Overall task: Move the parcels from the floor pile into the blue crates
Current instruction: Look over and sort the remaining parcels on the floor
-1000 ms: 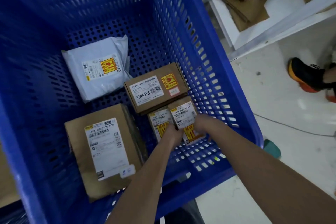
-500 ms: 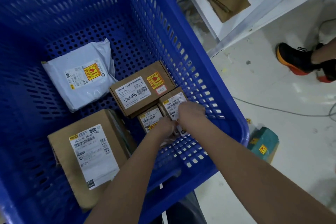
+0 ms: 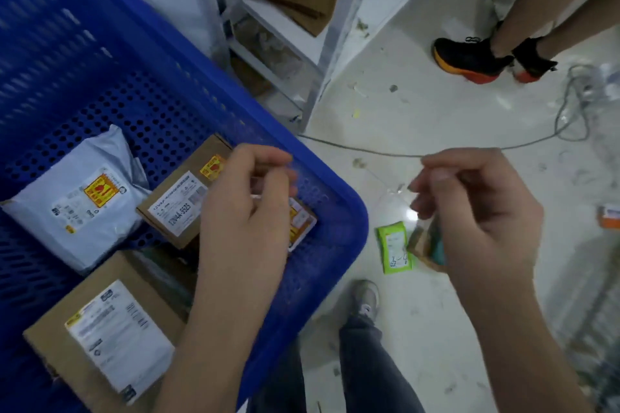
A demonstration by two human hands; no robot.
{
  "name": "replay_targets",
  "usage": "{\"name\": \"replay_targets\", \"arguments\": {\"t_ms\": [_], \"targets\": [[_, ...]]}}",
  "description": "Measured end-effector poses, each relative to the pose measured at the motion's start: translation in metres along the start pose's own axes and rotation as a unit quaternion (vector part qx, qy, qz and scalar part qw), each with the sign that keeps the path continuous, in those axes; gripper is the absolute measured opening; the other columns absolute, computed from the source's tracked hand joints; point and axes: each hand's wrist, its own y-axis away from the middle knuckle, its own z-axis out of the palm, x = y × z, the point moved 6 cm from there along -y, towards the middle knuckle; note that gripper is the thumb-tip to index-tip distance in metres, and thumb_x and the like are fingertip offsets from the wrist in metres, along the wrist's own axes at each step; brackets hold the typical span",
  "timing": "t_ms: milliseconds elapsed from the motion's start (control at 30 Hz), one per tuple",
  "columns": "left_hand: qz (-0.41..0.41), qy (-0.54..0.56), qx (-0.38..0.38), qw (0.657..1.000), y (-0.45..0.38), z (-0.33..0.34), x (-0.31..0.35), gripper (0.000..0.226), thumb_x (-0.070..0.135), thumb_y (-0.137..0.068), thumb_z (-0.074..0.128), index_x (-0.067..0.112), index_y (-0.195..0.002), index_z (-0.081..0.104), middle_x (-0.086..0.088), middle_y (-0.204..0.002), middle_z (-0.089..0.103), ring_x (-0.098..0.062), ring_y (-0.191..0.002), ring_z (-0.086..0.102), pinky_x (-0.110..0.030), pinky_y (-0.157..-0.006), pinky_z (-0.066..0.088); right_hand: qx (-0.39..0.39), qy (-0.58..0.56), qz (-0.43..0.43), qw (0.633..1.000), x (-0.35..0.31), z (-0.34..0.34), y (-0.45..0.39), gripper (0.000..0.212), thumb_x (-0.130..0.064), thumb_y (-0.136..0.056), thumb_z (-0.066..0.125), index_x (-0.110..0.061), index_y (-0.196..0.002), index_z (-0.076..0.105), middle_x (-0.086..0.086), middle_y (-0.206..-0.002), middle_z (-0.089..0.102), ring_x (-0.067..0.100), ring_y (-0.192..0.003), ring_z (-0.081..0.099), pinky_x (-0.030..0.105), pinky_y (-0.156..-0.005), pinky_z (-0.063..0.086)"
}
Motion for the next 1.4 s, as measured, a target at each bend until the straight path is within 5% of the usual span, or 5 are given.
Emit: {"name": "replay_targets", "arguments": {"t_ms": [267,600,833,1233,1400], "targets": [[0.166,-0.159,-0.237,0.944,0.077,0.185,0.036,0.014,0.031,-0.09,0.04,0.026,-0.092,0.053,0.009,-0.085,0.059,-0.007,-0.073,0.057,-0.032,-0.064,0.05,0.047,0.076,0.29,0.953,0.19,-0.108,0.017,0.013,0.005,-0.086,0.051,-0.005,-0.082,0.059,-0.001,-0.064,0.056,-0.008,-0.05,0.055,0.0,-0.045,0.036],[-0.052,-0.481,-0.463,0.743,0.08,0.384,-0.16,0.021,0.023,-0.094,0.041,0.01,-0.101,0.055,-0.008,-0.103,0.065,-0.027,-0.095,0.06,-0.033,-0.08,0.046,0.016,-0.05,0.623,0.781,0.387,-0.214,0.114,0.008,-0.007,-0.092,0.047,-0.002,-0.092,0.054,0.009,-0.068,0.058,0.019,-0.056,0.054,0.024,-0.052,0.043],[-0.287,-0.502,-0.435,0.69,0.047,0.425,-0.25,0.015,0.014,-0.093,0.041,0.006,-0.082,0.048,-0.018,-0.087,0.064,-0.026,-0.065,0.058,-0.028,-0.068,0.047,-0.014,-0.051,0.68,0.732,0.471,-0.273,0.146,0.01,-0.011,-0.093,0.047,-0.003,-0.094,0.053,0.009,-0.07,0.06,0.02,-0.06,0.055,0.025,-0.057,0.044],[-0.192,-0.509,-0.45,0.708,0.003,0.56,-0.376,0.032,0.015,-0.091,0.048,0.003,-0.12,0.049,-0.026,-0.119,0.059,-0.038,-0.109,0.059,-0.036,-0.086,0.048,0.035,-0.057,0.685,0.725,0.625,-0.251,0.157,0.013,-0.01,-0.089,0.047,-0.002,-0.089,0.056,0.016,-0.087,0.057,0.023,-0.077,0.052,0.031,-0.069,0.045],[-0.185,-0.528,-0.445,0.7,-0.013,0.592,-0.455,0.049,0.025,-0.092,0.05,0.001,-0.133,0.04,-0.022,-0.131,0.052,-0.036,-0.116,0.054,-0.04,-0.097,0.047,0.046,-0.056,0.699,0.712,0.698,-0.211,0.161,0.056,-0.018,-0.09,0.052,-0.003,-0.141,0.035,0.016,-0.136,0.047,0.032,-0.123,0.048,0.043,-0.105,0.042]]}}
